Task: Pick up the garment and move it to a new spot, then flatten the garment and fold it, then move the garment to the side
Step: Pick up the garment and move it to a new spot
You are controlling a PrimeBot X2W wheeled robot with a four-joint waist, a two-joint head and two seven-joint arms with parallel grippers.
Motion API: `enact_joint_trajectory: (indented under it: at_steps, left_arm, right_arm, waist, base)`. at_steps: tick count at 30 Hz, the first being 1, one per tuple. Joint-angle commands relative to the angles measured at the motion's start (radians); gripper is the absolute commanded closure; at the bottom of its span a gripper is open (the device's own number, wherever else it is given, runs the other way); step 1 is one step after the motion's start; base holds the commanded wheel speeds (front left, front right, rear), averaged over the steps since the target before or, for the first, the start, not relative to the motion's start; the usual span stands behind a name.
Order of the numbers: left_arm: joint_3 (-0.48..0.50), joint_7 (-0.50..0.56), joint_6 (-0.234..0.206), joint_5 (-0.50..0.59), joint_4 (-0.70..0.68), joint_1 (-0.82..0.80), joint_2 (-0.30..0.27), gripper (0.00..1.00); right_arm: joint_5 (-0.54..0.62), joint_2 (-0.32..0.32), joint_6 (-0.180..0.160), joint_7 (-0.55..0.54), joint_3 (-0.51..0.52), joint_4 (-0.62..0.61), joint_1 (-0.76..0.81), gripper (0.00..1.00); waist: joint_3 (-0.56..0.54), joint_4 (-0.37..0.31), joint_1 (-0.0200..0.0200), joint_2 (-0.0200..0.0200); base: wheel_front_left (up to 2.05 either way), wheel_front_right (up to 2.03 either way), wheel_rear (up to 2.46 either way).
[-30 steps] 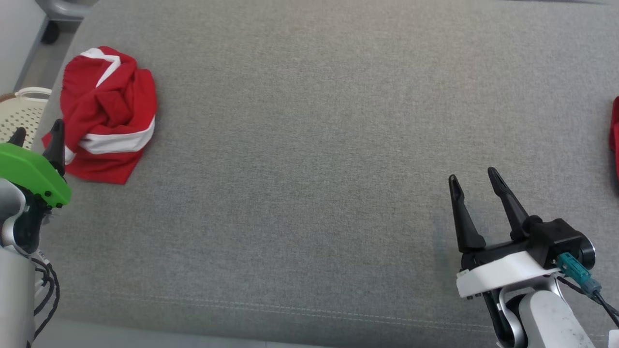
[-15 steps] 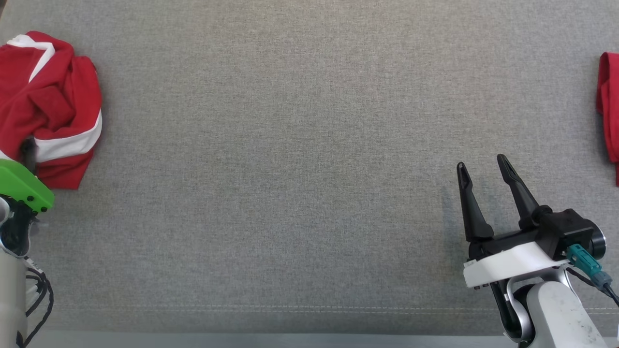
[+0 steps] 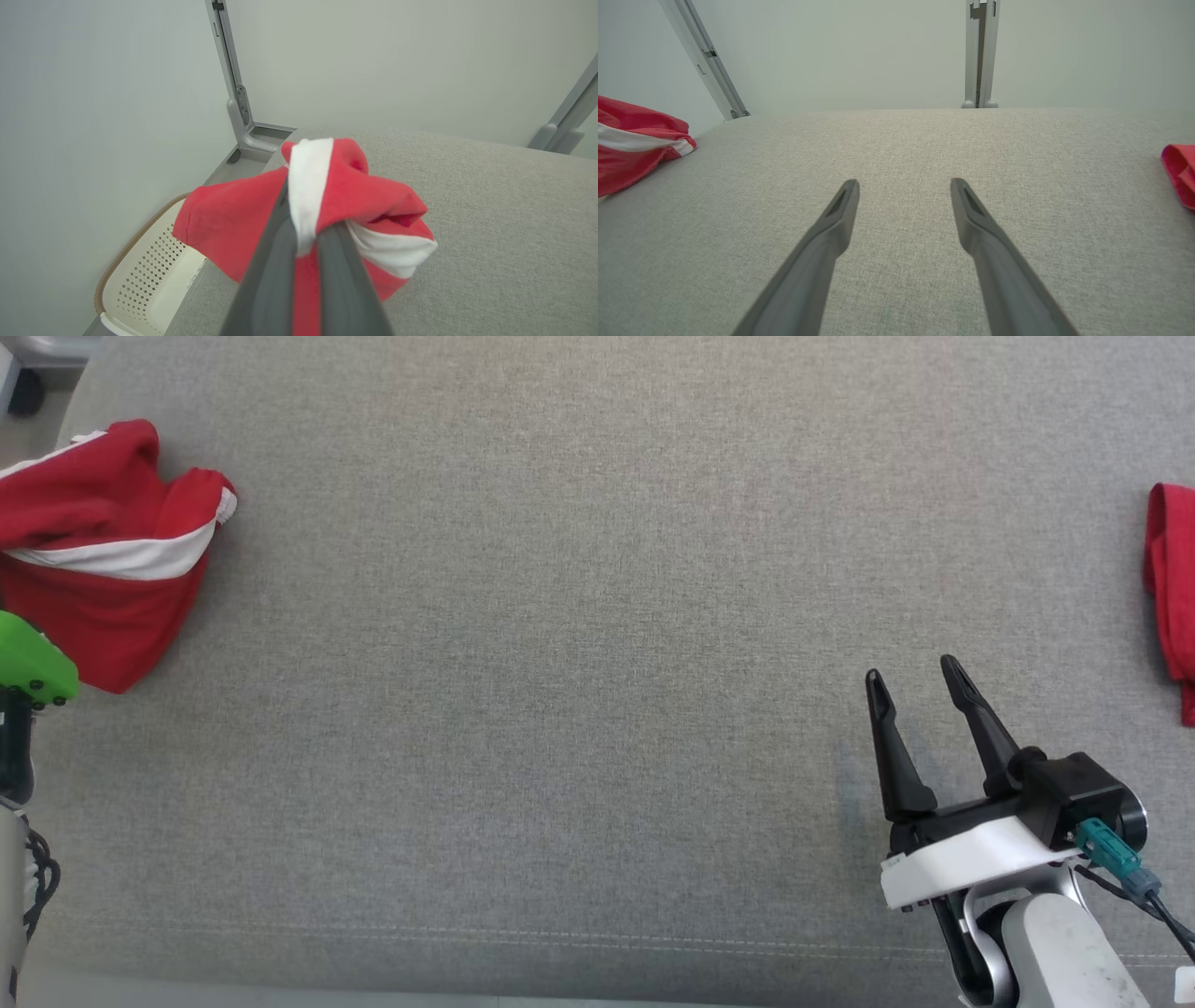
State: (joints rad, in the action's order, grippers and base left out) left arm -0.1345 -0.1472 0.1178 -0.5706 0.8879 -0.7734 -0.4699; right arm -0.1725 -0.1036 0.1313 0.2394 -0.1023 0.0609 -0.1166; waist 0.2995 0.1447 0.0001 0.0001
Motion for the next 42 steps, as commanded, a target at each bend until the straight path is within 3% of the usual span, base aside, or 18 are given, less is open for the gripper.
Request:
enact_joint_trajectory:
  at_steps: [1,7,13,20,23,31,42]
  left_arm:
    - [-0.006,-0.009,-0.005,0.008,-0.011,0.012,-0.006,1.0]
    - [-0.045,-0.025,-0.01,0.006,-0.199,0.118,0.05,1.0]
    - [-0.117,0.011,-0.067,0.038,-0.47,0.272,0.121,1.0]
    - [-0.223,0.097,-0.117,0.082,-0.7,0.391,0.172,1.0]
    - [-0.261,0.124,-0.136,0.098,-0.777,0.409,0.194,1.0]
    - [-0.335,0.185,-0.125,0.153,-0.845,0.329,0.203,1.0]
    - [-0.385,0.264,-0.067,0.133,-0.732,0.188,0.244,1.0]
  right_arm:
    - [-0.003,0.002,-0.001,0.005,0.001,0.004,0.012,0.0]
    - [-0.018,0.014,-0.001,0.012,-0.001,0.014,0.024,0.0]
    - [-0.027,0.028,-0.001,0.02,0.004,0.019,0.018,0.0]
    - [-0.041,0.043,-0.001,0.025,-0.007,0.034,-0.008,0.0]
    - [-0.053,0.047,-0.001,0.025,-0.009,0.038,-0.021,0.0]
    - [-0.102,0.052,-0.001,0.026,-0.007,0.022,-0.033,0.0]
    - [-0.179,0.053,-0.001,0.026,-0.018,0.011,-0.03,0.0]
  waist:
    - [-0.022,0.002,-0.0001,-0.0001]
    - [-0.055,-0.017,-0.0001,-0.0001]
    - [-0.051,-0.061,-0.0001,-0.0001]
    - [-0.04,-0.154,-0.0001,-0.0001]
    - [-0.031,-0.226,-0.0001,-0.0001]
    - [-0.009,-0.386,-0.0001,-0.0001]
    - [0.049,-0.552,-0.0001,-0.0001]
  base:
    - [0.0,0.0,0.0]
    - [0.0,0.0,0.0]
    - [0.0,0.0,0.0]
    - [0.0,0.0,0.0]
    - [0.0,0.0,0.0]
    - [0.0,0.0,0.0]
    - [0.0,0.0,0.0]
